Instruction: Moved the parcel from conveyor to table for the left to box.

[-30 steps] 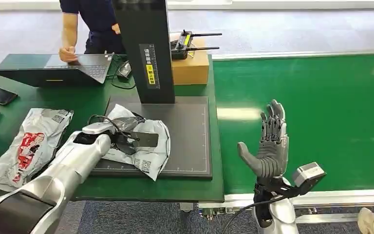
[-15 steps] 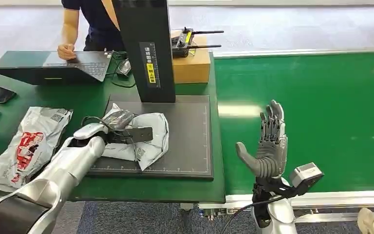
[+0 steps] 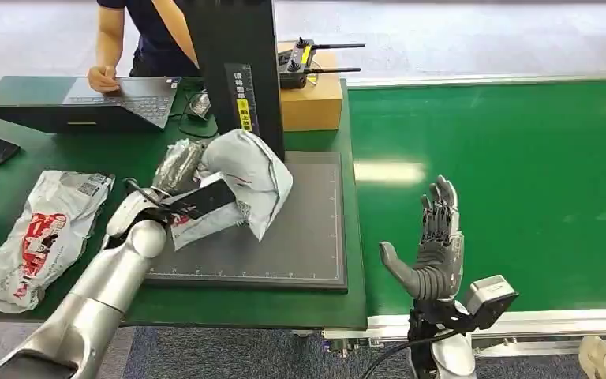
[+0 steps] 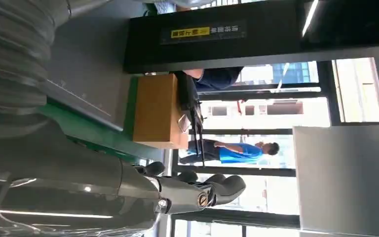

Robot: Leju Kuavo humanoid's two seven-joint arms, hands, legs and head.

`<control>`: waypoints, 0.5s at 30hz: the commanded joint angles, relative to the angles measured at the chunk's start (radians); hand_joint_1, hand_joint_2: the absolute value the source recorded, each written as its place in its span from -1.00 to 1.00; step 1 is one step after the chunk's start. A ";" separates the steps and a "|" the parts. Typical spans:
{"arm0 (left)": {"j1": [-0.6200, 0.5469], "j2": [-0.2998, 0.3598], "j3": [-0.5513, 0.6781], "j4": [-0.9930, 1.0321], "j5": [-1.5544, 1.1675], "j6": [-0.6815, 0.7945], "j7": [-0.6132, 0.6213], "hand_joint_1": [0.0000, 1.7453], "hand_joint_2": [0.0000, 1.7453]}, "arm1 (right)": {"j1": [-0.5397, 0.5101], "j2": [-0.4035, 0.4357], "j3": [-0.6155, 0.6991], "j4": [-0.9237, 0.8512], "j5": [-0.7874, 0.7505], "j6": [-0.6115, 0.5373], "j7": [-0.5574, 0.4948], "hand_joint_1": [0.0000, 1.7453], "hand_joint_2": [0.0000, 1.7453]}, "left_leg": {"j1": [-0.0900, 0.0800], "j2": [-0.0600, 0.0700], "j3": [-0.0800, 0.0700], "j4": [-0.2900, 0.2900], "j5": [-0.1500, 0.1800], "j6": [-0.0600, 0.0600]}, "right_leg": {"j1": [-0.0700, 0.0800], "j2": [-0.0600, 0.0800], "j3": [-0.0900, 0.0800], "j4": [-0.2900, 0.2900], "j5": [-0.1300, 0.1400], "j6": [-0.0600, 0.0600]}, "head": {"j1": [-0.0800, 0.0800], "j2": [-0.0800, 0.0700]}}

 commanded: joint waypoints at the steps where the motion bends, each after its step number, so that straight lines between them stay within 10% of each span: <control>1: 0.055 -0.013 0.227 -0.420 0.078 0.143 -0.053 1.00 1.00 | 0.019 0.035 -0.048 0.016 0.017 0.021 0.001 -1.00 1.00 | 0.002 0.001 -0.002 0.001 -0.001 -0.001 | 0.003 0.000 -0.002 0.000 0.000 -0.003 | -0.001 0.000; 15: -0.175 0.051 0.489 -0.246 -0.033 0.395 0.001 1.00 1.00 | 0.034 0.041 -0.031 0.002 0.029 0.022 0.004 -1.00 1.00 | 0.003 0.000 -0.004 0.003 0.000 -0.001 | 0.003 -0.002 -0.003 0.001 0.001 -0.003 | -0.001 0.000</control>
